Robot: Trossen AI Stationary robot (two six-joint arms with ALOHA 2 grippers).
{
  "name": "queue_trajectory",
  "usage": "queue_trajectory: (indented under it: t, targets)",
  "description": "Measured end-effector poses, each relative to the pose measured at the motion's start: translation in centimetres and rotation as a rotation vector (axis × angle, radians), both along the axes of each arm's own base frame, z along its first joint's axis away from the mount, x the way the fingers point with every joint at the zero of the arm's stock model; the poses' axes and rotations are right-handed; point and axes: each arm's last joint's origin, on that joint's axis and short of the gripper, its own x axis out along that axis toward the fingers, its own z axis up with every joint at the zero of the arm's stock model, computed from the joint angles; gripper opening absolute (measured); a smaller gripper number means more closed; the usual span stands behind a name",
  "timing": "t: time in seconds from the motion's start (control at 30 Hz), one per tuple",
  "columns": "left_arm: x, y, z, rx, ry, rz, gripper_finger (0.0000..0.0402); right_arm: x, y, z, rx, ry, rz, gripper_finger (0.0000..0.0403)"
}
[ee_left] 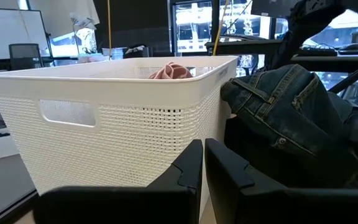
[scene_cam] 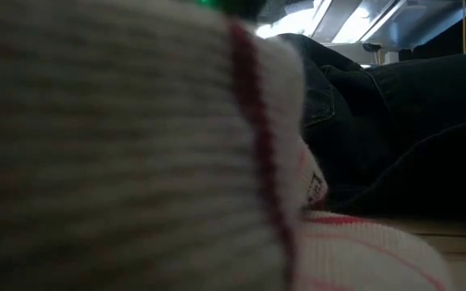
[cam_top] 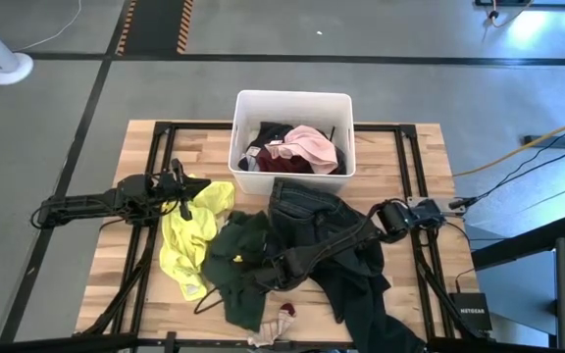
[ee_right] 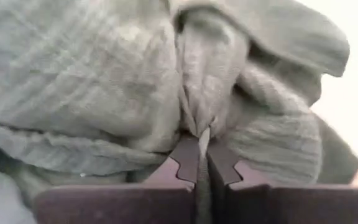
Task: Sort clothes
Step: Put the green shirt into the white laundry organizer
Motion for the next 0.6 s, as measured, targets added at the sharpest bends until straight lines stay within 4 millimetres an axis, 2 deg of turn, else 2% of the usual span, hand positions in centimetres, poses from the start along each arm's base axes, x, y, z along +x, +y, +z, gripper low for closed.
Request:
queue_trajectory:
  t: [0.2,0.3,0.47,0.6]
  targets:
    - [0.0,0.0,0.0,0.0,0.0,0.0,0.0013,-0.5,1.1,2.2,-0.063,-0.09,-0.003,0.0009]
    - [0.0,0.0,0.0,0.0,0.0,-0.001,0.0013,-0.8,1.0,3.8,-0.082,-0.131,-0.017,0.0009]
    - [0.0,0.0,0.0,0.0,0.001,0.0,0.0013,-1.4,0.6,7.0,-0.146,-0.199,-0.037,0.0007]
    - [0.0,0.0,0.0,-0.003,-0.001,-0.001,0.0013,-2.5,-0.4,11.1,-0.208,-0.278,-0.075,0.0008]
